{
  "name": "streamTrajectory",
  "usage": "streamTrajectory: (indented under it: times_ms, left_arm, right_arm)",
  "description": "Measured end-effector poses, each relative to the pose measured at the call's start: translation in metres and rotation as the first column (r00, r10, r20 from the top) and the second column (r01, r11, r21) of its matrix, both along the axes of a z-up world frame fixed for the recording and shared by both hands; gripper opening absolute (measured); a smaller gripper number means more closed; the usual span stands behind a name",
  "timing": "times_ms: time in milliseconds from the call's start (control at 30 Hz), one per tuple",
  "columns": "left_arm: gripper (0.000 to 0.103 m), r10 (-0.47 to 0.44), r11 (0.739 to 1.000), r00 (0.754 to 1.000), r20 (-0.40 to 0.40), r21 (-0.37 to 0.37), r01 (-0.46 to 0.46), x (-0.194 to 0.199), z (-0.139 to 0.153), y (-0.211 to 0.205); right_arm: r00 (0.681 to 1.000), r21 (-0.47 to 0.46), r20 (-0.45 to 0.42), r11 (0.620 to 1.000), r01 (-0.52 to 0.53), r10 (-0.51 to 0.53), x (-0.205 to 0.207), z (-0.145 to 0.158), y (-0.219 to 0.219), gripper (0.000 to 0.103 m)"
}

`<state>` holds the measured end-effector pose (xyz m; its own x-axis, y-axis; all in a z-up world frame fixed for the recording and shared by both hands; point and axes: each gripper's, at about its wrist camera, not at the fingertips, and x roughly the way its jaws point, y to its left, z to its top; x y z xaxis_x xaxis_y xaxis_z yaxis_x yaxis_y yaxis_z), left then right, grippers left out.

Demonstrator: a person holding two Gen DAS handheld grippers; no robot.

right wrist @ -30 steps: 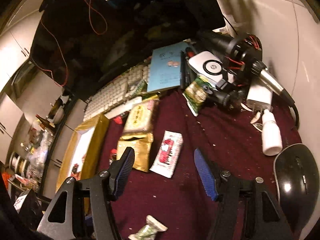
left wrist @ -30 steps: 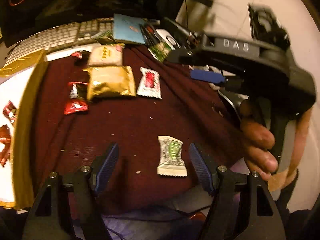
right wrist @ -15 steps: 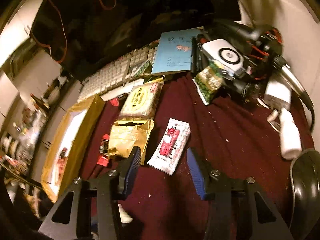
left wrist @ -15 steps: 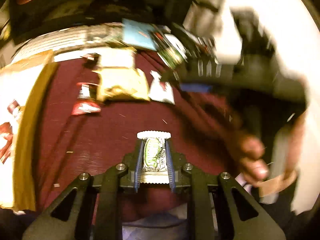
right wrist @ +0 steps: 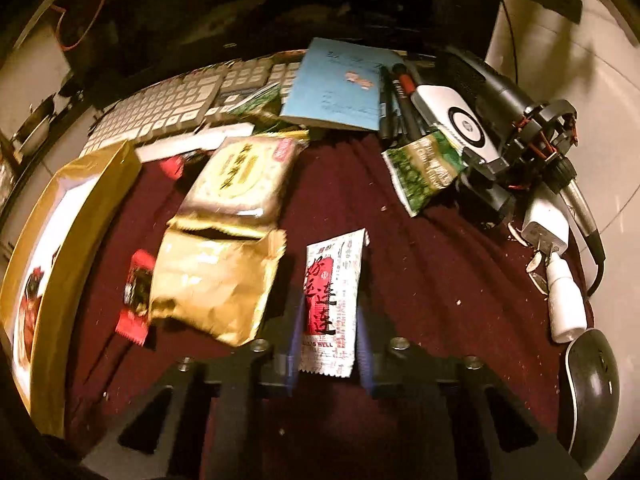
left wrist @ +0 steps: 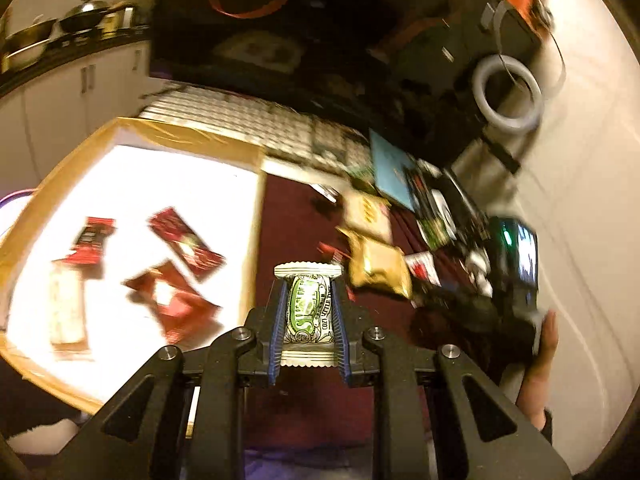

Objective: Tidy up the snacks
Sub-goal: 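Grasp green candy with left tool while right tool grasps red-white bar, drop both in tray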

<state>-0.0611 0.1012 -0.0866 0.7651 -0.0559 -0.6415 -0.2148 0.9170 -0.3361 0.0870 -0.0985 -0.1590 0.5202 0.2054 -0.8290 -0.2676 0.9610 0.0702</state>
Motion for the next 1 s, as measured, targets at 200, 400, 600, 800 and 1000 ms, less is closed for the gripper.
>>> streamTrajectory:
  times_ms: [200, 400, 600, 800, 1000]
  left_arm:
    - [0.019, 0.091, 0.996, 0.996, 0.008, -0.025, -0.091, -0.011, 0.000, 0.033]
    - [0.019, 0.186, 0.982, 0.982, 0.021, -0.022, -0.186, -0.024, 0.008, 0.064]
    - [0.019, 0.286, 0.958, 0.958, 0.020, -0.025, -0.286, -0.029, 0.011, 0.109]
    - [0.019, 0.290, 0.957, 0.956, -0.043, 0.029, -0.289, 0.002, 0.006, 0.131]
    - [0.019, 0.288, 0.958, 0.947, -0.140, 0.027, -0.287, 0.044, -0.009, 0.157]
  right_arm:
    - [1.000, 0.038, 0.016, 0.999, 0.011, -0.011, -0.004, -0.001, 0.001, 0.021]
    - [1.000, 0.087, 0.016, 0.996, 0.008, -0.009, -0.005, 0.001, -0.005, 0.011]
    - [0.992, 0.211, 0.120, 0.976, -0.049, 0.023, -0.031, 0.034, -0.012, 0.011]
    - [0.929, 0.343, 0.176, 0.864, -0.368, 0.325, -0.044, 0.078, 0.072, 0.011]
    - [0.856, 0.352, 0.110, 0.785, -0.510, 0.506, -0.019, 0.068, 0.183, 0.011]
